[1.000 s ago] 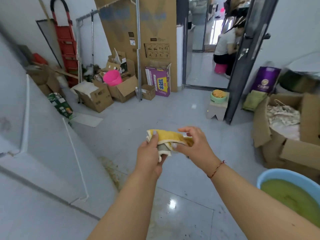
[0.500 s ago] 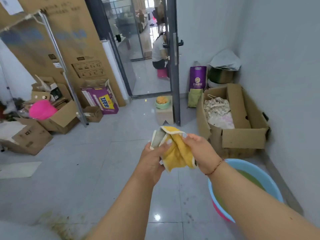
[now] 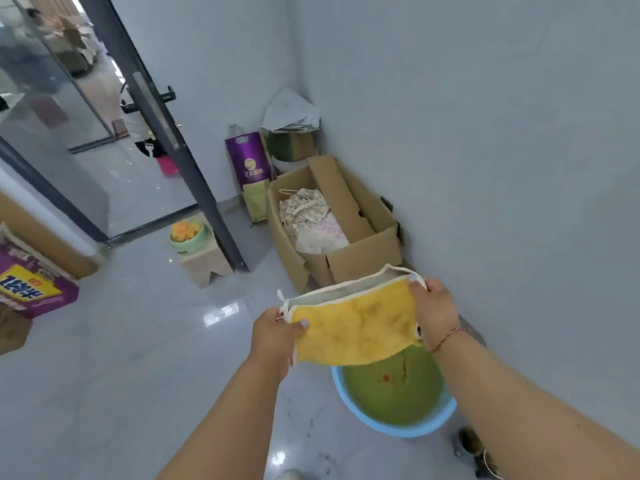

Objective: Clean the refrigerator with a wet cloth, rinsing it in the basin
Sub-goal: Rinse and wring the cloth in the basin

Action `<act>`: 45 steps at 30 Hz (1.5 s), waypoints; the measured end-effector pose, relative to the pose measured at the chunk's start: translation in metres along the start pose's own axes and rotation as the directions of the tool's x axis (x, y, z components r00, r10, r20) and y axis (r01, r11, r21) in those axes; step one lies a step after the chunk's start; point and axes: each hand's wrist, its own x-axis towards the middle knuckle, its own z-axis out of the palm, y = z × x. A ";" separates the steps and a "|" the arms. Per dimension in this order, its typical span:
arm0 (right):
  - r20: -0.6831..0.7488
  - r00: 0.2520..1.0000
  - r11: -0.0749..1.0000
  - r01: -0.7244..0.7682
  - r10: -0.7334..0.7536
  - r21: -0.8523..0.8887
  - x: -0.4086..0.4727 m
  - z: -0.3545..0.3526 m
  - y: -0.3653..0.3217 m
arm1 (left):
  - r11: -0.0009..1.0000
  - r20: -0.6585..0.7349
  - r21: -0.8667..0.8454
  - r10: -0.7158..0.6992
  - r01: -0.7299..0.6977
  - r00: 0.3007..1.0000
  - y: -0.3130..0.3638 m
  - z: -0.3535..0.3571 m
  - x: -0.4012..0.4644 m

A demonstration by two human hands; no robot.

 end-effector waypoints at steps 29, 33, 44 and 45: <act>0.006 0.979 0.582 -0.117 0.206 -0.805 0.204 0.032 0.366 | 0.600 0.516 0.779 -0.448 -0.181 0.730 -0.258 0.206 0.277; 0.136 0.976 0.366 0.067 0.168 -0.928 0.232 0.042 0.414 | 0.511 0.487 0.830 -0.471 -0.222 0.735 -0.316 0.214 0.311; -0.023 0.962 0.543 -0.173 0.271 -0.822 0.300 0.058 0.454 | 0.832 0.561 0.524 -0.498 0.181 0.661 -0.342 0.240 0.340; -0.036 0.959 0.652 -0.219 0.282 -0.726 0.301 0.061 0.450 | 0.840 0.578 0.492 -0.512 0.229 0.635 -0.343 0.242 0.345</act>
